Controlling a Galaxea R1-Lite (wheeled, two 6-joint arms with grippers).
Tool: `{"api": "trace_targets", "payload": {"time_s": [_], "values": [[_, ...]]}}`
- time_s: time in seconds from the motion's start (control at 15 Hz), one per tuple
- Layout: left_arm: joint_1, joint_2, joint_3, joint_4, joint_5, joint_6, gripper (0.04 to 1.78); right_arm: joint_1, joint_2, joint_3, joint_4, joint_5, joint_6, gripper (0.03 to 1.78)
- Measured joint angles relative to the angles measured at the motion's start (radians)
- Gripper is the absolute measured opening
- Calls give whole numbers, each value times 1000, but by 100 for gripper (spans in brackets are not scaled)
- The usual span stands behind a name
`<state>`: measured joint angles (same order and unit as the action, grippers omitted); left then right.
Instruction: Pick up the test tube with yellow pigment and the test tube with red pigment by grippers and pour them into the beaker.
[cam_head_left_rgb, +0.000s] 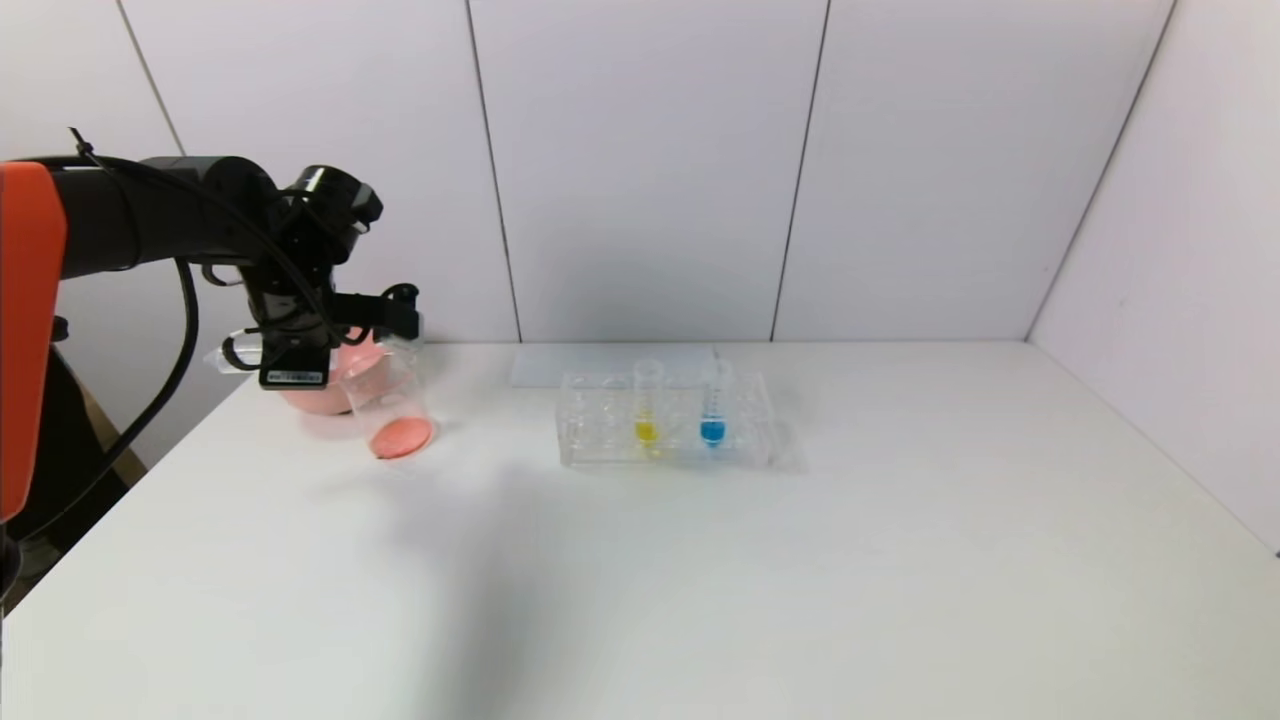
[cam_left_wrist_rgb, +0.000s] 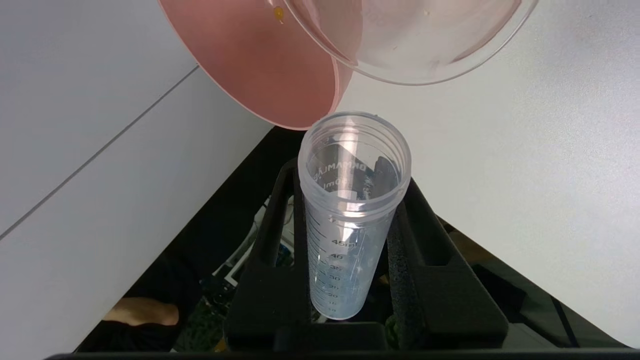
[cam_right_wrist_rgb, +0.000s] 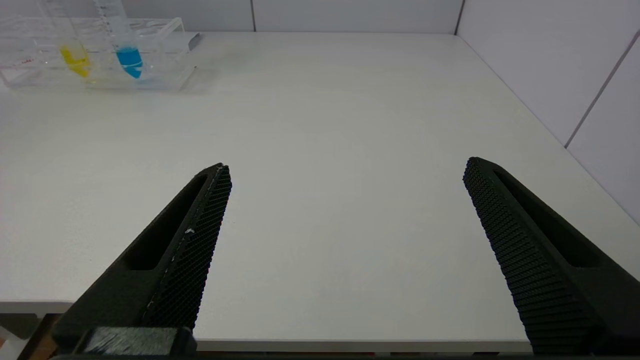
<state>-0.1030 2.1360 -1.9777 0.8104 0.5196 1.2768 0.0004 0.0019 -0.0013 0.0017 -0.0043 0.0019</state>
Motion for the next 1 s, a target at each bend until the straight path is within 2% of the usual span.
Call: {"api": "trace_targets", "payload": {"time_s": [0.8, 1.0], "values": [[-4, -9, 0, -1, -1, -5, 45, 0, 0, 0, 0, 0, 0, 170], [9, -23, 0, -10, -29, -23, 45, 0, 0, 0, 0, 0, 0, 170]]}}
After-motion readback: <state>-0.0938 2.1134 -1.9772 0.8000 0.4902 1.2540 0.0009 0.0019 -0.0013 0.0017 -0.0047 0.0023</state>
